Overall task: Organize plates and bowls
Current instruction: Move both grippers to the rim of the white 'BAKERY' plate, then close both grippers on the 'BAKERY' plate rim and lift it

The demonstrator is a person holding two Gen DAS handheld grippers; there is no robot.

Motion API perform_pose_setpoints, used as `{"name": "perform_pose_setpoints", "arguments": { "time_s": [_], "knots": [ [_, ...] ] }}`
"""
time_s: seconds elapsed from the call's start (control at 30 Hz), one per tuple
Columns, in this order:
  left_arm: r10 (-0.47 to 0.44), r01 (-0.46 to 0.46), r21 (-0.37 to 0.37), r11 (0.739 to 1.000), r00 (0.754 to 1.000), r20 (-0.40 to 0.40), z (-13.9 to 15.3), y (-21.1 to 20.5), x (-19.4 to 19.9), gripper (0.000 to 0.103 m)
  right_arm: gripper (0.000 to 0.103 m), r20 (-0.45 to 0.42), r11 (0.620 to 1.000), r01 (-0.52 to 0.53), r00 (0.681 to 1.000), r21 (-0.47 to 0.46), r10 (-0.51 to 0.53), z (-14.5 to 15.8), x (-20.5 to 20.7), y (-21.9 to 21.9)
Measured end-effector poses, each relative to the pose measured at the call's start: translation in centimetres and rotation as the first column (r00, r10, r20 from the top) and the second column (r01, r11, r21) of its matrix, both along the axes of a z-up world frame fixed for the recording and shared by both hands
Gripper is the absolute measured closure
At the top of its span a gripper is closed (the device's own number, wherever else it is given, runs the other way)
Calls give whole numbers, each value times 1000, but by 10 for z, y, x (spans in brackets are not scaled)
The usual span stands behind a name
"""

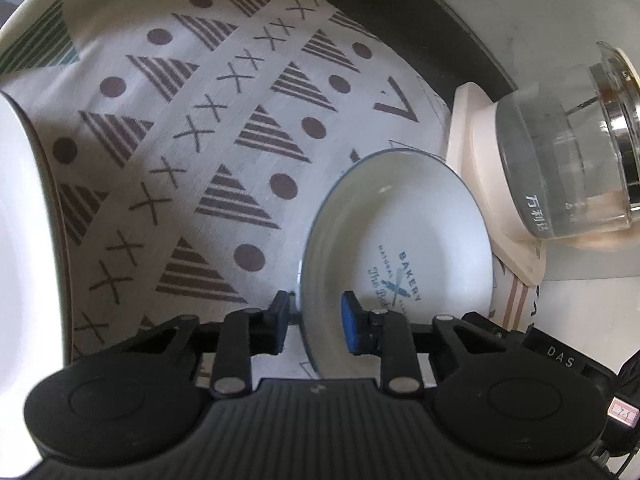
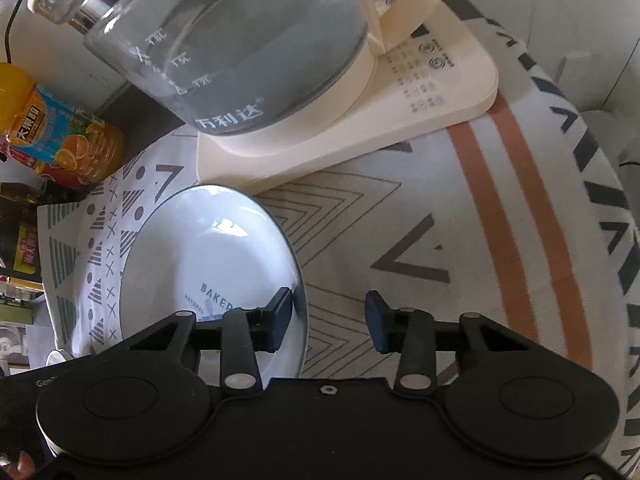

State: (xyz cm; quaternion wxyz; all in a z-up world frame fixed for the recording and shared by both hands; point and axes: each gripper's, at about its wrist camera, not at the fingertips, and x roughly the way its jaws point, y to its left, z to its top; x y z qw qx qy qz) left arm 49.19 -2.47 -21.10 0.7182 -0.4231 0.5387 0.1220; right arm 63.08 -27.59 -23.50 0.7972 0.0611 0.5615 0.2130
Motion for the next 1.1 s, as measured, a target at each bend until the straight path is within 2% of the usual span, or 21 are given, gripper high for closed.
{"name": "perform_pose_setpoints", "arguments": {
  "time_s": [0.23,0.3,0.33,0.5,0.67,1.1],
  "knots": [
    [20,-20,3,1000,999,25,-2,1,1,86,71,3,1000,-25,1000,2,25,-5,1,7],
    [17,-17,12,1000,1000,21,-2,1,2,89,79,0,999,-30,1000,22,30,-6,2,8],
    [15,-15,17,1000,1000,18,-2,0,3,92,90,-8,998,-39,999,42,39,-7,2,9],
    [-3,1,40,999,999,35,4,3,0,94,92,23,997,-52,998,49,51,-3,-6,11],
    [-9,4,61,998,997,77,18,11,-5,95,97,65,991,-56,997,118,49,13,-13,4],
    [-56,42,99,994,987,149,52,19,-19,95,97,146,983,-47,989,178,21,46,-40,7]
  ]
}}
